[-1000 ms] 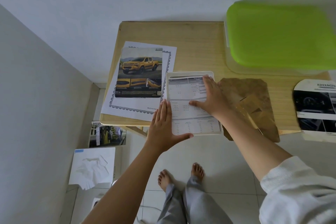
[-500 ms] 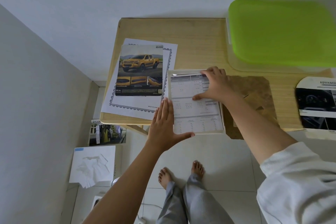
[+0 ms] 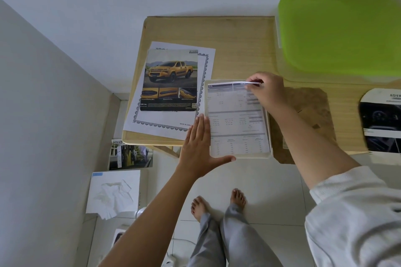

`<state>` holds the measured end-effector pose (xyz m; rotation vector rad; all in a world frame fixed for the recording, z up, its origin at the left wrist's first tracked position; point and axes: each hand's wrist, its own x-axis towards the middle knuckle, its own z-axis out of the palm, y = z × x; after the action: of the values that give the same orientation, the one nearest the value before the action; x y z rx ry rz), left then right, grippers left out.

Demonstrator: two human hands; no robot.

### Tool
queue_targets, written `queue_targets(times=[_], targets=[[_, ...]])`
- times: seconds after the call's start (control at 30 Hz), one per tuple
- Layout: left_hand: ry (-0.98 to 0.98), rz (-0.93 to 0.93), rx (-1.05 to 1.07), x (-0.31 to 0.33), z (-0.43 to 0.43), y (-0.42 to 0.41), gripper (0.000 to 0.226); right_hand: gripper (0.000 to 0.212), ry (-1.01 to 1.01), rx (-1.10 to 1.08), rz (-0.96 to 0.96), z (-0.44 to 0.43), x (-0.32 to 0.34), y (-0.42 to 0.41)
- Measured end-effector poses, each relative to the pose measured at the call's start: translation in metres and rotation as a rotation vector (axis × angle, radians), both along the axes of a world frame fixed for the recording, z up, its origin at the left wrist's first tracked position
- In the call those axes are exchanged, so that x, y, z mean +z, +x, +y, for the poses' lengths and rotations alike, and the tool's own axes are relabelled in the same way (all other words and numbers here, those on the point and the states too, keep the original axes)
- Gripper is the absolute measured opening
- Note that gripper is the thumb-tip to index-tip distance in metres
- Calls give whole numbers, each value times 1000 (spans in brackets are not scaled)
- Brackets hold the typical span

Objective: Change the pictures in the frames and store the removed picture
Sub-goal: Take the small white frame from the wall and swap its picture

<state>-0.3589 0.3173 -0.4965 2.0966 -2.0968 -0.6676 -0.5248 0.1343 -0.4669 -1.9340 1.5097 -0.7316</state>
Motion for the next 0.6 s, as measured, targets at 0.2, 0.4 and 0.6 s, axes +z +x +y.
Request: queue_targets(times=[0.2, 0.4, 0.6], targets=[[-5, -10, 8, -1, 0, 0, 123, 19, -107, -12, 21, 7, 2, -6], [3, -7, 23, 0, 0, -2, 125, 34, 34, 74, -57, 24, 7, -9], [6, -12, 40, -1, 0, -3, 125, 68, 312, -81, -280, 47, 10, -5]])
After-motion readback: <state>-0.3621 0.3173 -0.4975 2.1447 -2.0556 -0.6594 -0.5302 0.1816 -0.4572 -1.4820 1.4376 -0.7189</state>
